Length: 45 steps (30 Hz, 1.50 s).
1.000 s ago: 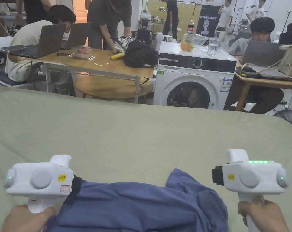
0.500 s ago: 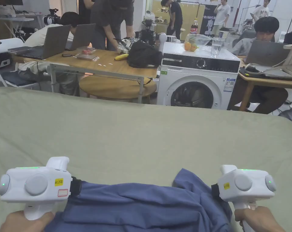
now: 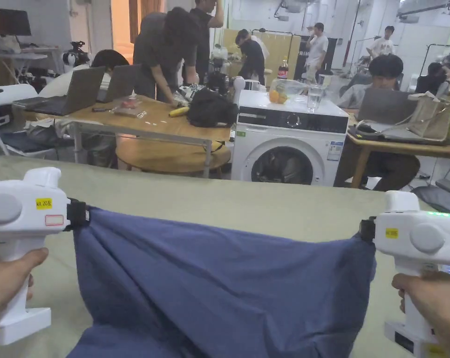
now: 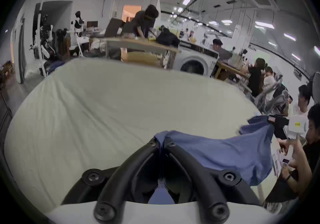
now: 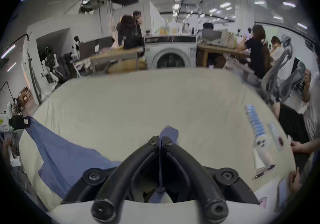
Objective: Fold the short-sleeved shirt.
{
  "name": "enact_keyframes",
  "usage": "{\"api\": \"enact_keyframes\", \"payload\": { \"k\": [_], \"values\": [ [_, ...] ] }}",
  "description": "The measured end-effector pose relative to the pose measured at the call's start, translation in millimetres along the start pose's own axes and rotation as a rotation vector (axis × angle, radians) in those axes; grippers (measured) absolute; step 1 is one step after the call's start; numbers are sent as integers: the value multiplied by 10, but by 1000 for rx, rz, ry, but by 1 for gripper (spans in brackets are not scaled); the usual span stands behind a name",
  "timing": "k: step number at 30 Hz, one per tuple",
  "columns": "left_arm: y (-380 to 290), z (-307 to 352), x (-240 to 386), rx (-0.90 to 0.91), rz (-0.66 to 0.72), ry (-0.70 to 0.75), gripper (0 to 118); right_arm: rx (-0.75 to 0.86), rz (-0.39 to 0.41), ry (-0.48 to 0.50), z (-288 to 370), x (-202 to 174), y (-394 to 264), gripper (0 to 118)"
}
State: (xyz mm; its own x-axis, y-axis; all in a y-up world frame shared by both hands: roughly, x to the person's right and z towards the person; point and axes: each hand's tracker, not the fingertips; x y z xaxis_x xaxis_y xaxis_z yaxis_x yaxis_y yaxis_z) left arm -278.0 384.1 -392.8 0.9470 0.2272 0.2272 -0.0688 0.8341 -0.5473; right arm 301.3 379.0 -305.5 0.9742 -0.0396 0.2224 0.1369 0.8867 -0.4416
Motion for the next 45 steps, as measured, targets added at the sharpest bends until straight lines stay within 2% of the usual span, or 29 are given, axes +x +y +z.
{"api": "enact_keyframes", "payload": {
  "k": [6, 12, 25, 31, 39, 45],
  "values": [
    [632, 373, 18, 79, -21, -3, 0, 141, 23, -5, 533, -103, 546, 0],
    [1083, 433, 133, 116, -56, 29, 0, 223, 39, -38, 730, -295, 997, 0],
    [2118, 146, 307, 186, -93, 69, 0, 314, 52, -130, 330, -397, 2084, 0],
    [2640, 171, 393, 256, -86, 83, 0, 382, 54, -139, 325, -469, 2638, 0],
    [2824, 314, 488, 306, -99, 95, 0, 444, 85, -157, 495, -523, 2904, 0],
    [2549, 290, 456, 276, -120, 103, 0, 426, 102, -170, 521, -522, 2601, 0]
  ]
}}
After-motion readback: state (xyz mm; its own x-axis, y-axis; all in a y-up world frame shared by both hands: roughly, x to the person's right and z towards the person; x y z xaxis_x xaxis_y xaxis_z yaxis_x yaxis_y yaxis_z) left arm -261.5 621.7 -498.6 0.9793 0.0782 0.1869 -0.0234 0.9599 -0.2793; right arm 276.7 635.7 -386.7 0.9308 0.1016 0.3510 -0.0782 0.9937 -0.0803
